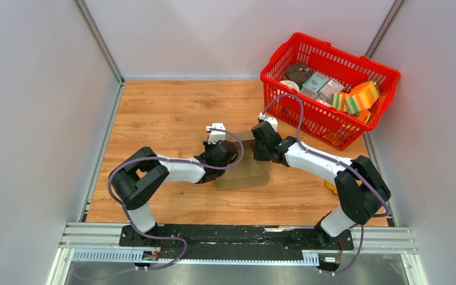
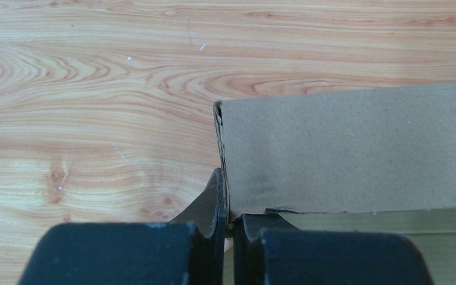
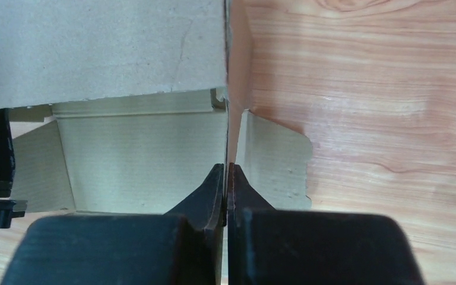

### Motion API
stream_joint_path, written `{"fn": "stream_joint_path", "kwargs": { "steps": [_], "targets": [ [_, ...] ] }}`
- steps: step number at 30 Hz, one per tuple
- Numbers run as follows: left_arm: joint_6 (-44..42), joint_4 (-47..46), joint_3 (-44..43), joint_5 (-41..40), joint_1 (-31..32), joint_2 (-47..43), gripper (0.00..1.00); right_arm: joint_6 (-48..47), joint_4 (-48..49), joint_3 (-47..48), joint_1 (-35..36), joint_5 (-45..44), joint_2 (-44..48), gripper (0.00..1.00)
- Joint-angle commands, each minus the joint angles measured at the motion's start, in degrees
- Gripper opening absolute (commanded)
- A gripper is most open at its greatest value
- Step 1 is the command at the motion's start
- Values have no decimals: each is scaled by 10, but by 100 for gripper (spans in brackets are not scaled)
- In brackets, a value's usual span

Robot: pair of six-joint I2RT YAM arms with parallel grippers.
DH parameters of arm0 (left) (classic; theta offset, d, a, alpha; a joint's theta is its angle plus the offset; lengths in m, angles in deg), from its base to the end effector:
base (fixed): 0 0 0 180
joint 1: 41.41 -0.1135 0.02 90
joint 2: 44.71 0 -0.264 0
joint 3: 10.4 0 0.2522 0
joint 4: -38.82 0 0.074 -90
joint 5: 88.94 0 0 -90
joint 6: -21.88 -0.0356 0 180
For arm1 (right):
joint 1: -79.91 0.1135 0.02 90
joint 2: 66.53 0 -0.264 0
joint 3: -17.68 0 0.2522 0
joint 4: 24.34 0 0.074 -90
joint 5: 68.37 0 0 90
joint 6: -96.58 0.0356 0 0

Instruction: Fold the paper box

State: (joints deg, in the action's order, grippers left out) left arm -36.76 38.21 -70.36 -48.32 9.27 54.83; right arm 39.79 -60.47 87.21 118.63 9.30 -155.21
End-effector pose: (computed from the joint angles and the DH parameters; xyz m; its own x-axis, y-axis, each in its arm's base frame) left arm 0.2323 -0.2410 0.1520 -0.4078 -0.0368 -0.9123 -0.0966 0.9953 0.0030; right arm 0.2498 0.1906 0.2053 -0.8193 0.0290 -0.5727 -0.0806 0.9830 0.1651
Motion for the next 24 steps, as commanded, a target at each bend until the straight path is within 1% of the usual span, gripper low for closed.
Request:
{"fn": "stream_joint_path", "kwargs": {
  "steps": [1, 4, 8, 9, 10, 13, 14, 15, 17, 18, 19, 21, 22, 23, 24],
  "targets": [
    [3, -2, -3, 3, 0, -9, 0, 5, 44, -3, 15, 19, -11, 7],
    [2, -2, -4, 3, 0, -9, 0, -29, 32, -16, 14, 10, 18, 21],
    [2, -2, -5, 3, 1, -8, 0, -71, 8, -39, 13, 1, 91, 28],
    [2, -2, -6, 4, 0, -8, 0, -77, 3, -48, 12, -5, 124, 30],
    [2, -1, -5, 3, 0, -8, 0, -82, -11, -51, 12, -12, 138, 30],
    [1, -2, -6, 3, 1, -8, 0, -90, -35, -68, 4, -65, 184, 31],
    [2, -2, -5, 5, 1, -7, 0, -90, -35, -75, 0, -100, 193, 32],
    [2, -2, -6, 5, 0, -8, 0, -89, -33, -95, -13, -113, 199, 36],
    [3, -2, -6, 5, 1, -8, 0, -118, 22, -122, -19, -123, 210, 40],
    [2, -2, -5, 5, 1, -8, 0, -158, 47, -138, -21, -122, 211, 42],
    [3, -2, -5, 6, 0, -8, 0, -170, 74, -147, -23, -121, 201, 43],
    [2, -3, -5, 6, 0, -8, 0, -207, 80, -136, -42, -85, 185, 43],
    [3, -3, -5, 6, 1, -8, 0, -241, 91, -124, -44, -75, 179, 43],
    [3, -3, -6, 6, 1, -8, 0, -270, 110, -127, -44, -33, 166, 46],
    [3, -3, -4, 6, 1, -9, 0, -289, 134, -130, -44, -19, 161, 51]
  ]
}}
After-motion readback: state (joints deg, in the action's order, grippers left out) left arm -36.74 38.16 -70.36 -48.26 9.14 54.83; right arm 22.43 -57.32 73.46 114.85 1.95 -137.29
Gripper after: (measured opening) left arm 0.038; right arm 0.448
